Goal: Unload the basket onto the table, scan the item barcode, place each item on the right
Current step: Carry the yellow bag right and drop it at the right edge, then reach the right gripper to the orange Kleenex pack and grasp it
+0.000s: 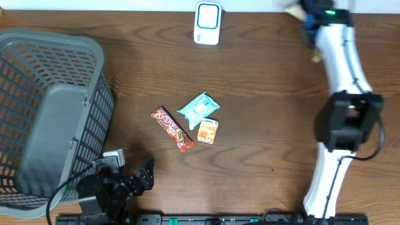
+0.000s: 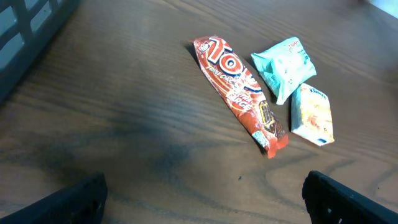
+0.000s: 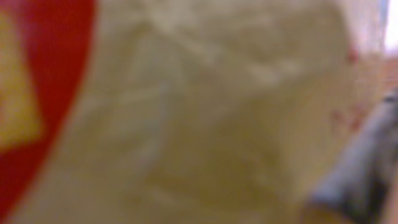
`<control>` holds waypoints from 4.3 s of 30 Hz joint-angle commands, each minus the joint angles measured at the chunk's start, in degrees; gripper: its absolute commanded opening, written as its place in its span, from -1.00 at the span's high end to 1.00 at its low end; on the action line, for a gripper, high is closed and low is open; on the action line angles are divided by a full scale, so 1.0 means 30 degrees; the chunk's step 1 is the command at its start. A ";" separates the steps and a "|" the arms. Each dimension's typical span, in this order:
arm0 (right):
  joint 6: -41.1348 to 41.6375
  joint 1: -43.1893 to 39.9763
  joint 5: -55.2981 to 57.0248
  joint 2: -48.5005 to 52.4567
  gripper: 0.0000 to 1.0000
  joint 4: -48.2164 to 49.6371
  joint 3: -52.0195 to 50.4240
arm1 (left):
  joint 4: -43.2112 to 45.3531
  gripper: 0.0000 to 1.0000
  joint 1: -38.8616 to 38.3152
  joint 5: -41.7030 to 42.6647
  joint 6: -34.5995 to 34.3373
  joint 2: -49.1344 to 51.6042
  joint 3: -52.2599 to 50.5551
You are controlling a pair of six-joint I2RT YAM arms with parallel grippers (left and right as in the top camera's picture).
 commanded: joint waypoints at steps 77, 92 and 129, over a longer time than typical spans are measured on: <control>1.5446 1.6371 -0.6849 0.3570 0.48 -0.9318 -0.4058 | -0.0051 -0.96 0.0029 -0.0109 -0.0029 -0.0029 -0.0036; 2.5653 1.3879 -0.9333 0.4226 0.97 -1.6021 -0.1683 | -0.0051 -0.96 0.0029 -0.0109 -0.0029 -0.0029 -0.0036; 2.9711 0.8473 -2.1369 0.2222 0.97 -1.6014 -0.1661 | -0.0051 -0.96 0.0029 -0.0109 -0.0029 -0.0029 -0.0036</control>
